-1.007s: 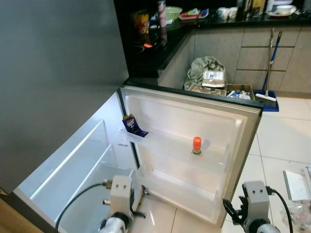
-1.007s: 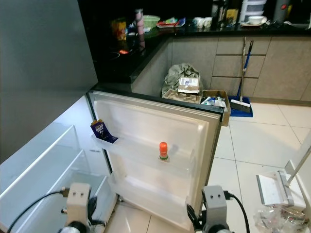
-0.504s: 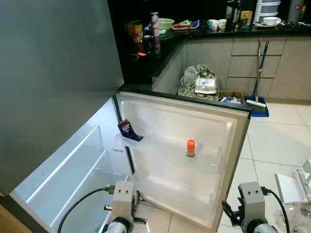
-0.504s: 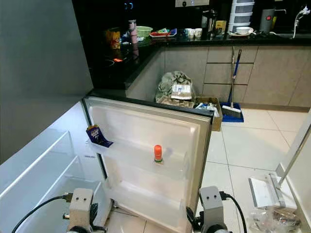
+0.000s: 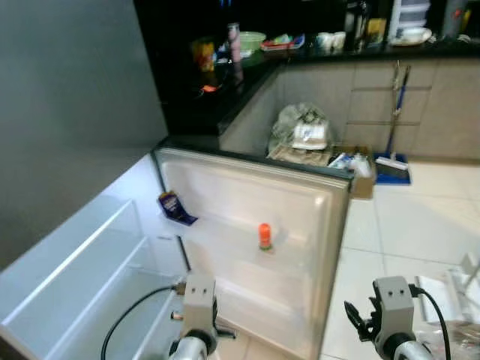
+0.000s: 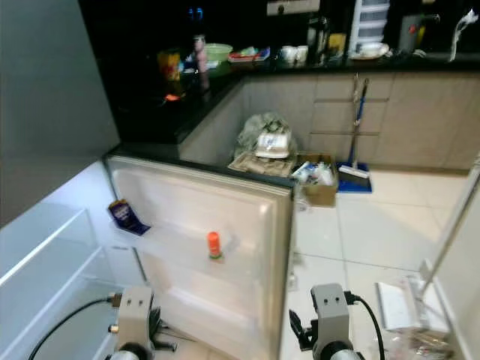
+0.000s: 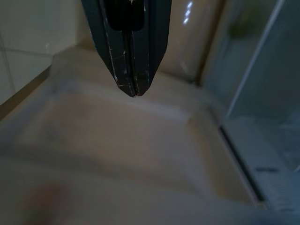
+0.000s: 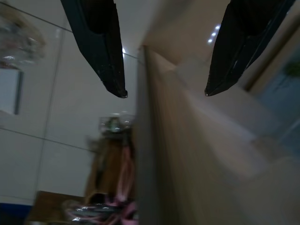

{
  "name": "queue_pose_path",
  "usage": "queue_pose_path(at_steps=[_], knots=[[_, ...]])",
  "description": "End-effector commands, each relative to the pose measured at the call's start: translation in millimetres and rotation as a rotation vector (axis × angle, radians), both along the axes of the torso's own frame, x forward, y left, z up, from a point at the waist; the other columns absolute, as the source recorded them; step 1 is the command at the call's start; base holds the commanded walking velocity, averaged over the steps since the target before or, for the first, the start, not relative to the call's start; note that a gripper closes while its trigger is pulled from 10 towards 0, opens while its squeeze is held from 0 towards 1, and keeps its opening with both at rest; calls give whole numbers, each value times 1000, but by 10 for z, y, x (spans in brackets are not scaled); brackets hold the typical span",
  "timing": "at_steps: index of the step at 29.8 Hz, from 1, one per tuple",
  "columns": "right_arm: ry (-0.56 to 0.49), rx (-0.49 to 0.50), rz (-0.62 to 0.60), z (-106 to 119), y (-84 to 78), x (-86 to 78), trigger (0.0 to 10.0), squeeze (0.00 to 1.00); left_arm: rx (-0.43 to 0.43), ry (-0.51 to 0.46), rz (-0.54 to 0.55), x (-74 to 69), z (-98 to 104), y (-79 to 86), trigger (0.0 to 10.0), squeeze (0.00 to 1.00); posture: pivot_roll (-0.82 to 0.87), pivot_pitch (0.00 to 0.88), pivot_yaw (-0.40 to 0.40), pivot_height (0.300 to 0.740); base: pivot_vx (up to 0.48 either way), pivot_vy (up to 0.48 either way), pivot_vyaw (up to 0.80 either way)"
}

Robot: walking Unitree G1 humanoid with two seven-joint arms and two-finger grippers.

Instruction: Restocking fridge

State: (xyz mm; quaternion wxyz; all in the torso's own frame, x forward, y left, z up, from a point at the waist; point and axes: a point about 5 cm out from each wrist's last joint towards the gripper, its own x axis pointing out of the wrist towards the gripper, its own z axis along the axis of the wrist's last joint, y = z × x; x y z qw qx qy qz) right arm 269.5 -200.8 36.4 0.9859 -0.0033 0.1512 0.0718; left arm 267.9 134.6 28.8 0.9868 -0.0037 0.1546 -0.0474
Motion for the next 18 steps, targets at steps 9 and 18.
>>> queue_pose_path(at_steps=[9,18], knots=[[0,5,4,-4,-16,-10,10000,0,-24,17,37,-34,-58,30,10000,0,-104,102,41,740,0,-155,0],[-24,27,4,51,22,32,10000,0,-39,11,43,-49,-56,49,10000,0,-97,112,44,740,0,0,0]])
